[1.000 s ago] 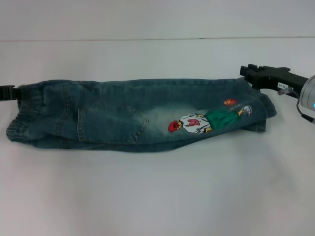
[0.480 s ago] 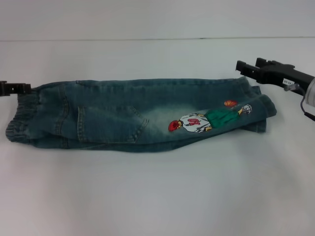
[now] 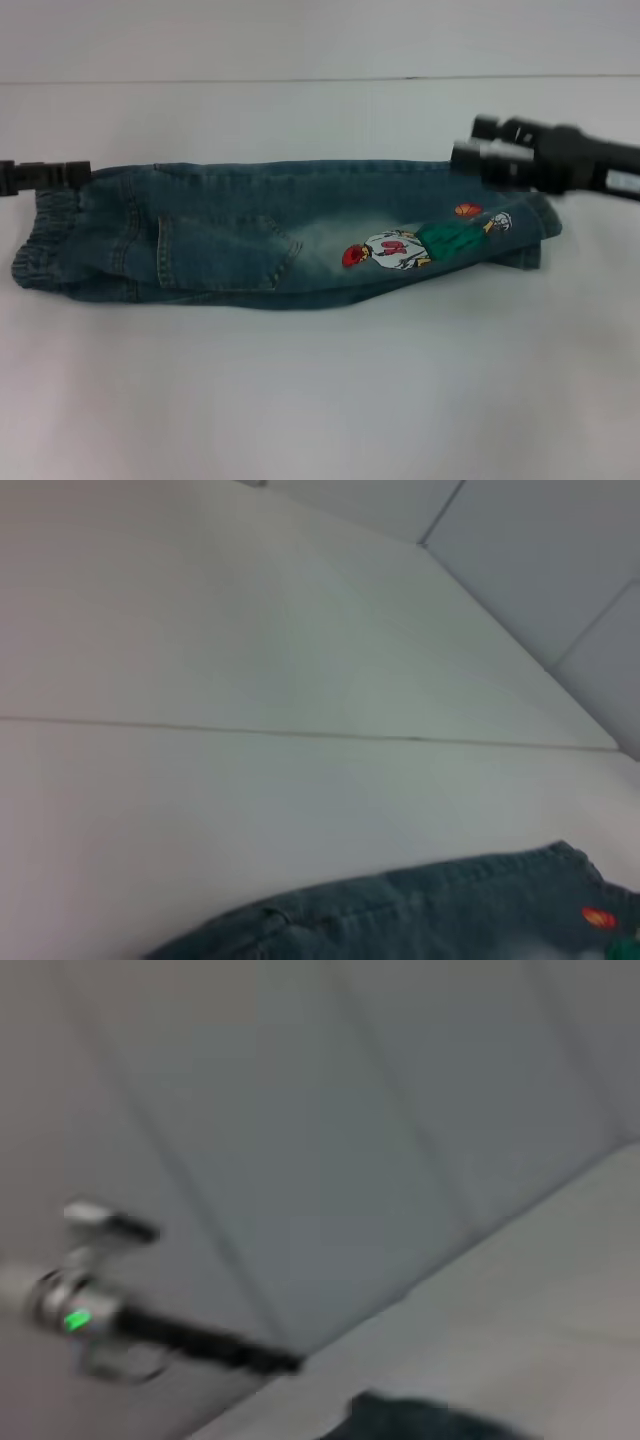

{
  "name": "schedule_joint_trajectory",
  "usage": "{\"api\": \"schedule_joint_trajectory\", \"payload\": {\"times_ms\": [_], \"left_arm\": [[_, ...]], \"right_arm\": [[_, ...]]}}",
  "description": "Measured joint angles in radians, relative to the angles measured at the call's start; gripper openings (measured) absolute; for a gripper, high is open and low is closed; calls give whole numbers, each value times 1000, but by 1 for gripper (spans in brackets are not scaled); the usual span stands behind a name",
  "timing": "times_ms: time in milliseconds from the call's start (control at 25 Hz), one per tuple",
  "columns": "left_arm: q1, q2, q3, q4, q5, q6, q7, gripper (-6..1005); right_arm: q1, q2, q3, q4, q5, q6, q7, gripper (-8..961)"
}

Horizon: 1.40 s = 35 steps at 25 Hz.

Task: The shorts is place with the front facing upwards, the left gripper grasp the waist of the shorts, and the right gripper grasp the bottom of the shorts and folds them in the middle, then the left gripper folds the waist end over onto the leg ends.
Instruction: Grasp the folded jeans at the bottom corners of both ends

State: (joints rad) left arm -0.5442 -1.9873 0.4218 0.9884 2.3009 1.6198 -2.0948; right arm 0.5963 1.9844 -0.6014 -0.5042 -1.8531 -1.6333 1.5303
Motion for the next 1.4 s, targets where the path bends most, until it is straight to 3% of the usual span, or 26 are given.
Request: {"api": "schedule_joint_trajectory", "payload": {"times_ms": [120, 280, 520, 760, 1200, 1400], "left_arm": [[9, 1, 4, -4, 9, 10, 17, 951], [17, 2, 11, -4, 50, 20, 40, 951], [6, 7, 16, 12, 192, 59, 86, 950], [4, 2, 31, -6, 300, -50, 131, 950], [3, -28, 131, -35, 370, -200, 109, 939], [-6, -35, 148, -45, 362, -226, 107, 835]], "right_arm": [[-8, -7, -37, -44, -66, -122, 17, 945], [-19, 3, -43, -77, -181, -170, 25, 940], [-26, 23, -39, -68, -255, -128, 20, 932], [-24, 40, -45, -67, -261, -83, 13, 925], [-28, 50, -46, -64, -264, -57, 13, 911], [-27, 52, -46, -51, -264, -44, 12, 905]]}}
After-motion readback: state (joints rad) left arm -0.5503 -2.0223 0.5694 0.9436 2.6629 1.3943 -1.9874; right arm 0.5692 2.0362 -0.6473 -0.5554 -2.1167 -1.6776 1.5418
